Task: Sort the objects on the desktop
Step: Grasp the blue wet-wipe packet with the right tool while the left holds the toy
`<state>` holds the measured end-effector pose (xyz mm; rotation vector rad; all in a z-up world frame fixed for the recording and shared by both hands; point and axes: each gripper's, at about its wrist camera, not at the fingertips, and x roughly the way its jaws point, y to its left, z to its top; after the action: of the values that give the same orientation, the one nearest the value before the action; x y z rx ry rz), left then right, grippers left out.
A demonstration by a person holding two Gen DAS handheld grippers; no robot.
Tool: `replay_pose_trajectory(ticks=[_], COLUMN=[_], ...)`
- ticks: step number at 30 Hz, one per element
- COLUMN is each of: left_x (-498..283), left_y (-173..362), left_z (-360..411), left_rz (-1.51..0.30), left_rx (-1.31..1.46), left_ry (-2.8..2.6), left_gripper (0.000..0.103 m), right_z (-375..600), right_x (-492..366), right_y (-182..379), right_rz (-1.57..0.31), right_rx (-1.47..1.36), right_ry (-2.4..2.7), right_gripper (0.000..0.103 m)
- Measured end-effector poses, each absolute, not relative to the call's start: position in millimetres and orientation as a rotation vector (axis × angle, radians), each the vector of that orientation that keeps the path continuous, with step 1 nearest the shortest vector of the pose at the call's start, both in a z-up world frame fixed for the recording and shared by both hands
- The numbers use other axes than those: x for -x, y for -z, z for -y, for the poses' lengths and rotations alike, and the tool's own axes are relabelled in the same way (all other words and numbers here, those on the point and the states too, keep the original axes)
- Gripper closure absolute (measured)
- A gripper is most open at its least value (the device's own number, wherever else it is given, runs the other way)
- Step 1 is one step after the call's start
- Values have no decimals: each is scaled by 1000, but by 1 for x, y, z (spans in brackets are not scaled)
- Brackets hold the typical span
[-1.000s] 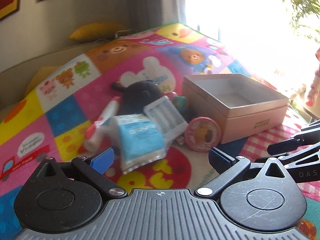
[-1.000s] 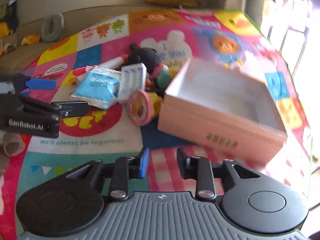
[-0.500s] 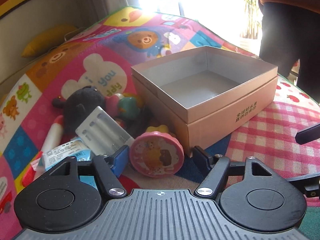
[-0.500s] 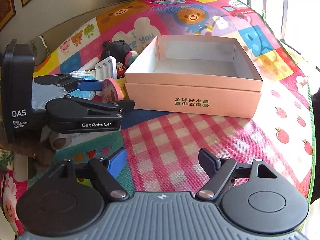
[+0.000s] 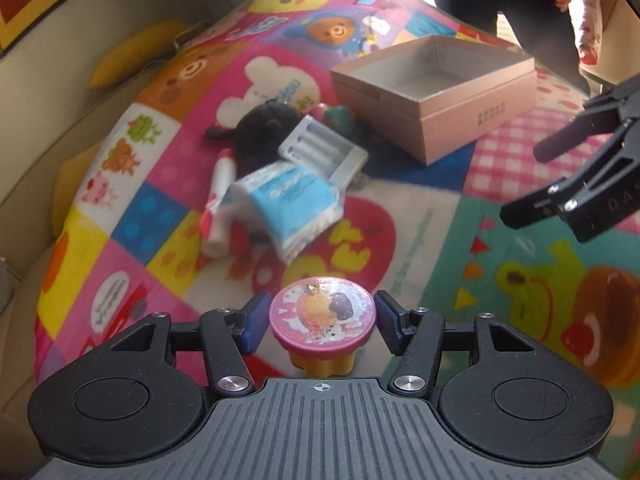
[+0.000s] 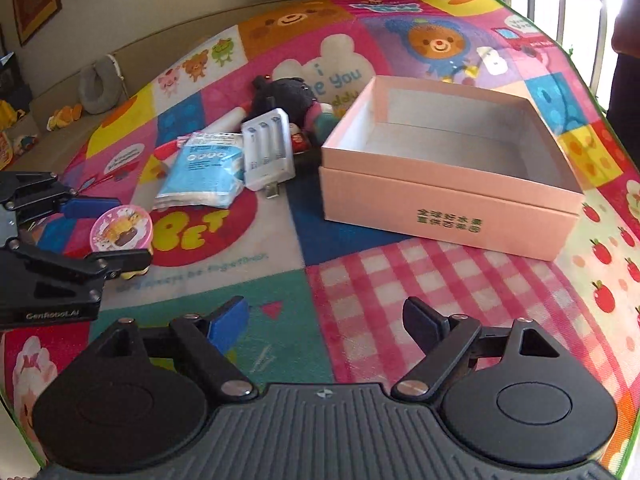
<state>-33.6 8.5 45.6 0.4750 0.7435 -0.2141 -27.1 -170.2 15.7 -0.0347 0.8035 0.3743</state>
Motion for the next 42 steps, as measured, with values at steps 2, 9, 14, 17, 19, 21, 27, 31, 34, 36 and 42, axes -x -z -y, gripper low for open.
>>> replay_pose_trajectory(ticks=[2,9,14,17,19,21,27,31,34,36,42], left_x=[44,51,52,51,48,47,46,42,38,36,32], left_y=[-42,-33,-25,-22,-22,-22,-22,-22,-22,-22,-22], left_z=[-22,-67,-76,-76,-79,-80,-78,-80,-86,-91,-105], left_rz=[-757,-778,-799,-788,-796,-802,-796,-790,-788,-793,-800], left_rx=[-486,-447,-400,-392,-358,-335,-321,-328,-334,-328,-311], left_ry=[185,64,75,54,51,44,36,5,-40,-63,-104], left_gripper=[40,24,13,7,7,7,7,7,7,7,6], right_z=[153,84,55,48,46,44,44,46,51,53,40], right_x=[27,32,38,38,36,33,33,29,23,15,-19], right_y=[-17,-10,-2,-2,-2,-2,-1,-5,-12,-18,-36], right_rz=[-816,-906,-933,-957,-973,-986,-985,-961,-913,-909,-862], right_rx=[52,183,301,327,335,339,343,332,315,285,245], right_ry=[-417,-574,-610,-631,-636,-641,-649,-629,-600,-599,-581], right_gripper=[18,17,8,4,3,2,0,1,11,19,33])
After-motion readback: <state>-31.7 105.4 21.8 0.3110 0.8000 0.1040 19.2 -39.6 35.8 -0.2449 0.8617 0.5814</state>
